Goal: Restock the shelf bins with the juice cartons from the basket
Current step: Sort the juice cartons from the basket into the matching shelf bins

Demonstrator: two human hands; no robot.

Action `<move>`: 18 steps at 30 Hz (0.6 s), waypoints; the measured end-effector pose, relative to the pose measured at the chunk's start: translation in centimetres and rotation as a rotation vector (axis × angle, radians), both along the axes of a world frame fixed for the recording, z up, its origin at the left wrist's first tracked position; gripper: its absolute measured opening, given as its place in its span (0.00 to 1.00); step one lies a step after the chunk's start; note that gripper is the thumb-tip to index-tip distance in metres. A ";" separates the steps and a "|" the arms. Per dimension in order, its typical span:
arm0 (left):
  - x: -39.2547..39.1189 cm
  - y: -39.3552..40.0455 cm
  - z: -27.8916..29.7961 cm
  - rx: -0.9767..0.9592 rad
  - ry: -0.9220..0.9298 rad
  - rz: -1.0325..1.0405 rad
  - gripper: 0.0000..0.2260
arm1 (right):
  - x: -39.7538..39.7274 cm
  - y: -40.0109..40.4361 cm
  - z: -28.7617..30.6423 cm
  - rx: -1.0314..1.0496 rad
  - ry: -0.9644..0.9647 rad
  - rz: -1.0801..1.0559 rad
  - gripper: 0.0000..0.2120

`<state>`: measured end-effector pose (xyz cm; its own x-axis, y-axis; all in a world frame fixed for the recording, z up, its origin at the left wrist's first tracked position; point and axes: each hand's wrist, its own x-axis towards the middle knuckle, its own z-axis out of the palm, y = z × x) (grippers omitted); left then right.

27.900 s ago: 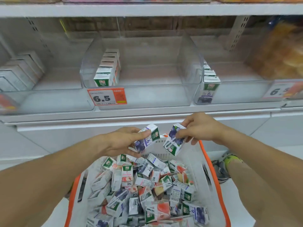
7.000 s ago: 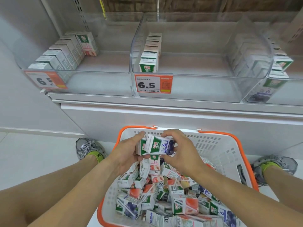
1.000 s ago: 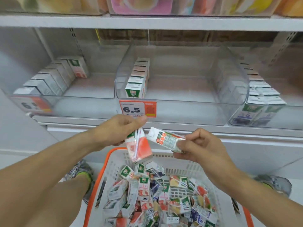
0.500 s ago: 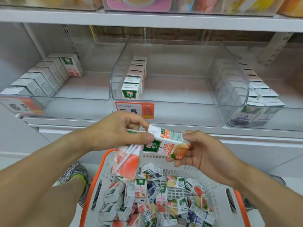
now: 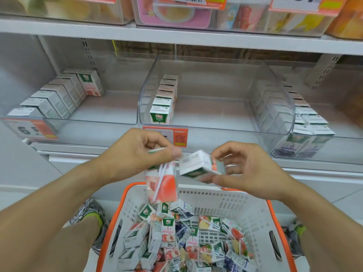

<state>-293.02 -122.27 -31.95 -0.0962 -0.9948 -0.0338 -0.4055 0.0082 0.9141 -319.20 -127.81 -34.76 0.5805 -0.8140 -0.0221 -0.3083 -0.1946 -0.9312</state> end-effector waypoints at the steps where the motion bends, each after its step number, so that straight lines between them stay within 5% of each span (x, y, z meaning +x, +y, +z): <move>1: 0.3 0.0 0.1 -0.021 0.017 0.047 0.17 | 0.1 -0.2 0.2 0.022 -0.045 -0.027 0.18; 5: 1.8 0.5 0.3 -0.080 0.075 0.163 0.18 | 2.4 -1.1 1.3 0.197 -0.438 -0.074 0.24; 8: 2.6 0.8 0.6 -0.097 0.094 0.198 0.17 | 5.1 -2.7 3.3 0.171 -0.526 -0.093 0.27; 11: 4.1 0.8 0.7 -0.119 0.113 0.220 0.17 | 7.9 -4.5 5.1 -0.023 -0.362 -0.108 0.19; 18: 6.0 1.0 0.3 -0.138 0.128 0.230 0.18 | 12.1 -7.1 5.6 -0.345 0.197 -0.128 0.19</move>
<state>-286.99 -121.25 -31.63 0.1376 -0.9853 0.1012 -0.2923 0.0573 0.9546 -307.14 -134.88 -29.19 0.4865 -0.8582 0.1639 -0.5158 -0.4335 -0.7389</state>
